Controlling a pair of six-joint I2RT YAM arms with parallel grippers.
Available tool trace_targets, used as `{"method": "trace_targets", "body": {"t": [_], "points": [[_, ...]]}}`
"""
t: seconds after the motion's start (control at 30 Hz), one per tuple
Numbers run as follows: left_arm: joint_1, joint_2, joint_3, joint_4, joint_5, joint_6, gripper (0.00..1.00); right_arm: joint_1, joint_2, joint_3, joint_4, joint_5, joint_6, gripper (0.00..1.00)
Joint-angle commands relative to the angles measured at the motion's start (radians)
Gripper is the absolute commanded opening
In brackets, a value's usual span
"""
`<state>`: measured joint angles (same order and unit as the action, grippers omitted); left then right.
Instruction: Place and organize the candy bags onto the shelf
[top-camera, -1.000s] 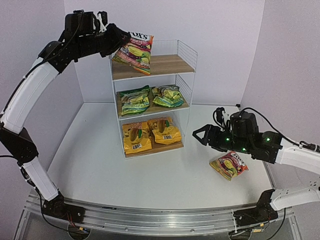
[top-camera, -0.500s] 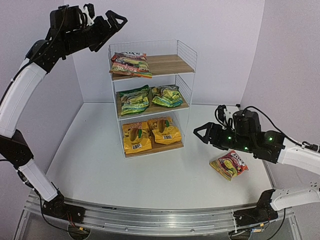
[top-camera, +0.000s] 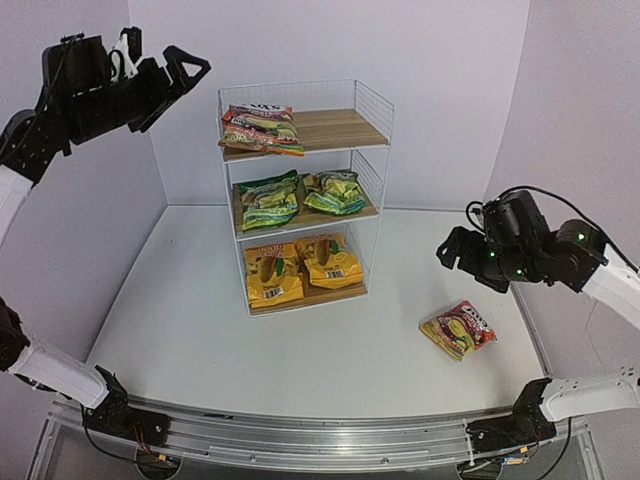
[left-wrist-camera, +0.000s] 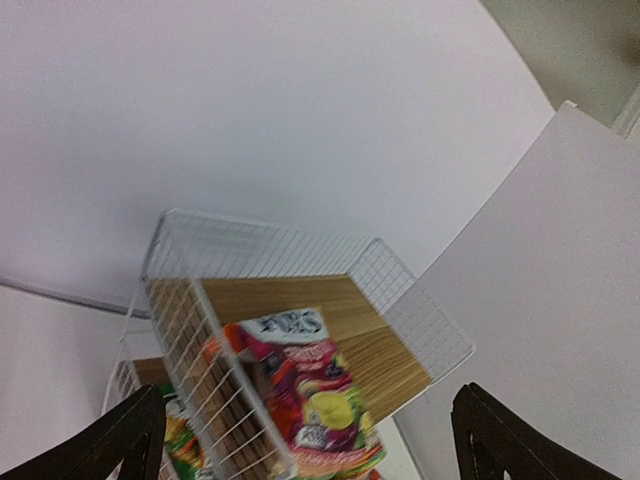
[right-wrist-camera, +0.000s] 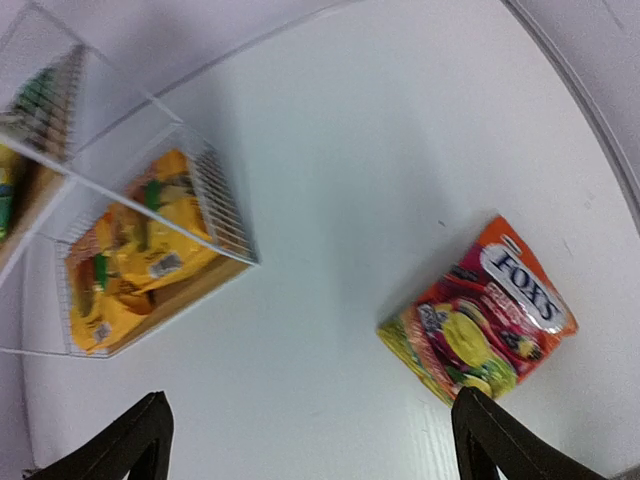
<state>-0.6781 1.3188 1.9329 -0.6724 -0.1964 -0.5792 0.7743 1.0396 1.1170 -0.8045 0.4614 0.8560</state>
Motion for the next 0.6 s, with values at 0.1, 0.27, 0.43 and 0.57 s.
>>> {"method": "trace_targets", "body": {"t": [0.1,0.27,0.43,0.57], "points": [[0.002,-0.264,-0.441,-0.094,-0.208,-0.181,1.0,-0.268,0.011,-0.204,-0.312,-0.117,0.225,0.93],[0.002,-0.408,-0.702,-0.168,-0.251,-0.331,1.0,-0.343,-0.096,-0.444,-0.025,-0.216,0.22,0.91],[0.002,-0.46,-0.912,-0.129,-0.178,-0.385,1.0,-0.355,-0.044,-0.589,0.297,-0.295,0.257,0.87],[0.002,-0.475,-0.988,-0.12,-0.145,-0.394,0.99,-0.355,0.066,-0.635,0.395,-0.273,0.255,0.8]]}}
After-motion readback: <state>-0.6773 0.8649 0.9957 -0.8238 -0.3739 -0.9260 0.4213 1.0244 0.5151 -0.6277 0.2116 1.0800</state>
